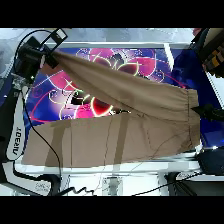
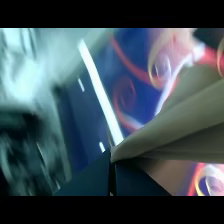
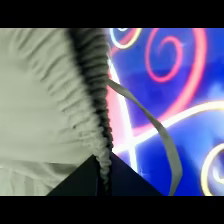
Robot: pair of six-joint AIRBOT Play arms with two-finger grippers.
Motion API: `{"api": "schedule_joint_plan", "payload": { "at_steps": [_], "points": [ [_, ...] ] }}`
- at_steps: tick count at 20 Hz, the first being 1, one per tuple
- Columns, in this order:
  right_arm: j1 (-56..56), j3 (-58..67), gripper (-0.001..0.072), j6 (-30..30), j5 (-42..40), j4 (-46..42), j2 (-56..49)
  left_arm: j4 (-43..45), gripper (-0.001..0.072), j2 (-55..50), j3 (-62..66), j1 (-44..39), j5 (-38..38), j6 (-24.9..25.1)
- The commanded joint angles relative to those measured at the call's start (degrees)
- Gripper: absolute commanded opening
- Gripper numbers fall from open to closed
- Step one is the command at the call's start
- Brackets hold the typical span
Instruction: Fold the clothes and pants, and hang the long-sleeved shirts on hangers.
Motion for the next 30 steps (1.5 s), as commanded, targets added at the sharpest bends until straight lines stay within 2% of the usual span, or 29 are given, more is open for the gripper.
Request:
{"api": "schedule_joint_plan", "payload": {
  "at_steps": [1,3,6,8,10,11,17,18,20,24,25,27,30],
  "points": [
    [3.8,0.07,0.0021,0.04,-7.32,0.76,0.07,1.2,0.0014,-0.9,-4.33,3.04,-10.75,-5.16],
    [5.73,0.07,0.0021,0.04,-10.75,0.76,0.07,1.53,0.0016,-1.92,-8.22,4.61,-11.08,-5.07],
    [7.26,0.07,0.0021,0.0,-14.1,0.72,0.07,3.13,0.0017,-3.89,-9.14,6.12,-10.62,-0.59],
    [7.19,0.07,0.0021,0.02,-15.74,0.26,0.07,8.83,0.0017,-3.96,-9.11,6.34,-10.54,2.58],
    [7.17,0.07,0.002,0.04,-16.79,-1.68,0.07,15.89,0.0017,-3.63,-9.11,6.45,-10.71,2.67],
    [7.17,0.07,0.002,0.04,-16.87,-2.29,0.07,16.44,0.0017,-3.39,-9.09,6.78,-10.62,2.67],
    [7.17,0.07,0.0021,0.02,-16.87,-2.38,0.07,11.87,0.0015,-3.26,-9.09,6.45,-9.05,2.69],
    [7.17,0.07,0.0021,0.0,-16.9,-2.38,0.07,11.87,0.0014,-2.73,-9.09,5.49,-7.78,3.48],
    [7.17,0.07,0.0021,0.0,-17.2,-2.54,0.07,11.87,0.0014,-0.5,-9.09,3.28,-5.2,10.29],
    [7.17,0.07,0.0021,0.02,-17.2,-2.58,0.07,11.82,0.0013,9.62,-9.09,1.44,-5.99,12.13],
    [7.17,0.07,0.0021,0.02,-17.18,-2.58,0.07,11.19,0.0013,12.68,-9.09,1.77,-8.59,14.88],
    [7.17,0.07,0.0021,0.0,-16.98,-2.58,0.07,6.84,0.0013,18.1,-9.09,2.71,-17.75,23.91],
    [7.17,0.07,0.0021,-0.07,-17.03,-2.58,0.07,-6.19,0.0013,23.93,-9.11,6.88,-32.04,36.72]
  ]
}}
